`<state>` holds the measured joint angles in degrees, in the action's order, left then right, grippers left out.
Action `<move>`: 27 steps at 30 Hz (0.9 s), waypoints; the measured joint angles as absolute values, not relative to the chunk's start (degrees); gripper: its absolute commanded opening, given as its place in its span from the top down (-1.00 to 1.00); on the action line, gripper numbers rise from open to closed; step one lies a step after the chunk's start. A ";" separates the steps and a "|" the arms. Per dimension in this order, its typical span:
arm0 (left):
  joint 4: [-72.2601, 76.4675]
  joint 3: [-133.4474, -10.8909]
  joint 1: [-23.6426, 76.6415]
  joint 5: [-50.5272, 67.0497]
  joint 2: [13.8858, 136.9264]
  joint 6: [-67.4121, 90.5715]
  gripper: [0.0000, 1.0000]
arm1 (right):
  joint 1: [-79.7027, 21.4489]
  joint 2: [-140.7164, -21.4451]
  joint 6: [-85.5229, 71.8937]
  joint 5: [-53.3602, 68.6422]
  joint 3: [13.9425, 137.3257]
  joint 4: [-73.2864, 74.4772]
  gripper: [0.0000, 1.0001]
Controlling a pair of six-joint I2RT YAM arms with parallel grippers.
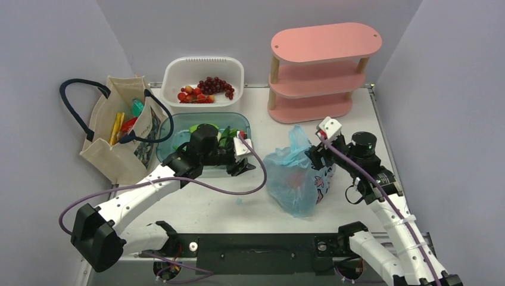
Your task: Untie the knot of the grocery bags and take out the mixed food
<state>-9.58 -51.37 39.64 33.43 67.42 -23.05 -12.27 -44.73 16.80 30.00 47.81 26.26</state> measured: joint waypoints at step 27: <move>-11.09 -51.09 47.70 31.90 73.19 -29.12 1.00 | -19.88 -48.84 24.29 15.88 54.37 29.32 1.00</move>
<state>-11.09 -51.09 47.70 31.90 73.19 -29.12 -19.88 -48.84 24.29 15.88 54.37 29.32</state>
